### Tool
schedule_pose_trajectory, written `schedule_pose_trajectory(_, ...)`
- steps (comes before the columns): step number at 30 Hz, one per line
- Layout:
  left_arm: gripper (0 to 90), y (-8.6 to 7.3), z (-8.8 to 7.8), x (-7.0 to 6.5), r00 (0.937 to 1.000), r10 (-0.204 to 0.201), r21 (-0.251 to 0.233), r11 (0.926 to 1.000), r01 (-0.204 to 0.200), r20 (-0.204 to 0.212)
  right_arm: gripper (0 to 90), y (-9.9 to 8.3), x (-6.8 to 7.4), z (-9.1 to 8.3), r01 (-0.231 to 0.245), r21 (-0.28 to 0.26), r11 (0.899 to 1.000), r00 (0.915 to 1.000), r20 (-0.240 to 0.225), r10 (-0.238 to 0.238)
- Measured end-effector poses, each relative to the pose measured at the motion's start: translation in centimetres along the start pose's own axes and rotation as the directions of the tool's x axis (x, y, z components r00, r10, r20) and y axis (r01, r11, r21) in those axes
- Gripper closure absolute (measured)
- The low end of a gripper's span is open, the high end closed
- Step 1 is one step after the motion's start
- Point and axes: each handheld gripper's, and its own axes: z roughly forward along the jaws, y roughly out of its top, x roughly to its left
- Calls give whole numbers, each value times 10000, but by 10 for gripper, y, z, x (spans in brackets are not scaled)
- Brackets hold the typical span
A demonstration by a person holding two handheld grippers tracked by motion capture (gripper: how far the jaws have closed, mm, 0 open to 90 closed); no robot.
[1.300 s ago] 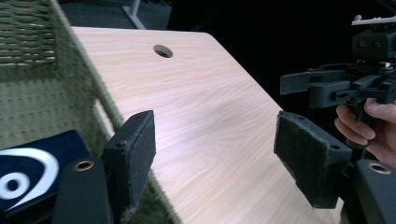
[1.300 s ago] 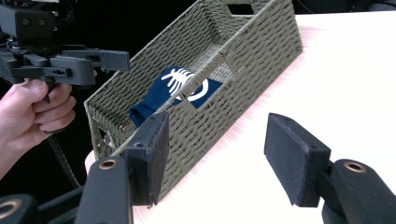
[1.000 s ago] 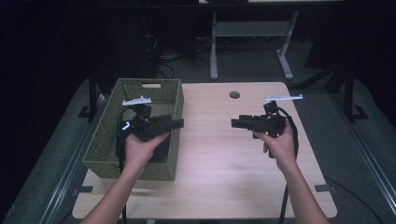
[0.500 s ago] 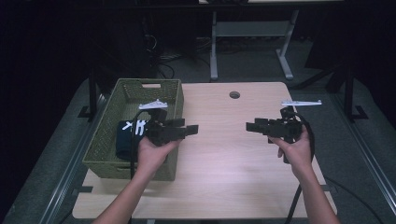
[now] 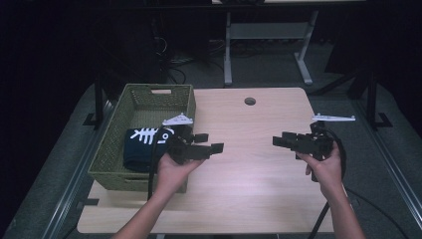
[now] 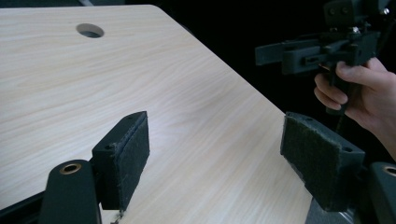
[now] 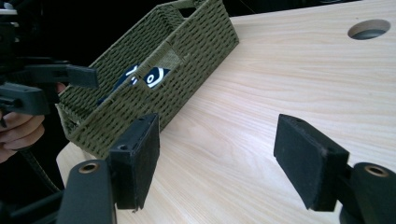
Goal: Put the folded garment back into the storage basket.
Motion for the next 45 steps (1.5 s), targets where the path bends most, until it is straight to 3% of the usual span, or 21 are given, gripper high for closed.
schedule_pose_trajectory(4, 235, -6, 4, -8, 9997, 161, 49, 9999, -162, 159, 306, -6, -4, -7, -28, -41, 10000, 10000, 95, 28)
schedule_pose_trajectory(8, 232, -12, 9, -15, 9989, 37, 41, 10000, -39, 474, 305, -12, -8, -11, -33, -9, 10000, 9999, 137, 33)
schedule_pose_trajectory(13, 231, -21, 18, -26, 9984, 122, 132, 9998, -129, 550, 299, -20, -9, -15, 9, 1, 10000, 9997, 241, -9)
schedule_pose_trajectory(18, 231, -32, 25, -31, 9979, 157, 217, 9996, -171, 623, 296, -31, -11, -21, 142, 34, 9999, 9993, 356, -144)
schedule_pose_trajectory(28, 229, -48, 33, -40, 9971, 453, 301, 9984, -472, 619, 295, -52, -20, -37, -76, -103, 9999, 9987, 504, 81)
schedule_pose_trajectory(35, 219, -65, 40, -39, 9948, 448, 401, 9980, -486, 910, 290, -69, -22, -41, -4, -60, 10000, 9977, 679, 8)
schedule_pose_trajectory(39, 218, -76, 44, -43, 9938, 819, 674, 9939, -871, 756, 284, -81, -28, -43, -152, -132, 9998, 9983, 555, 159)
schedule_pose_trajectory(45, 218, -101, 46, -45, 9891, 979, 1100, 9878, -1100, 1099, 272, -102, -27, -54, -315, -481, 9983, 9978, 562, 342)
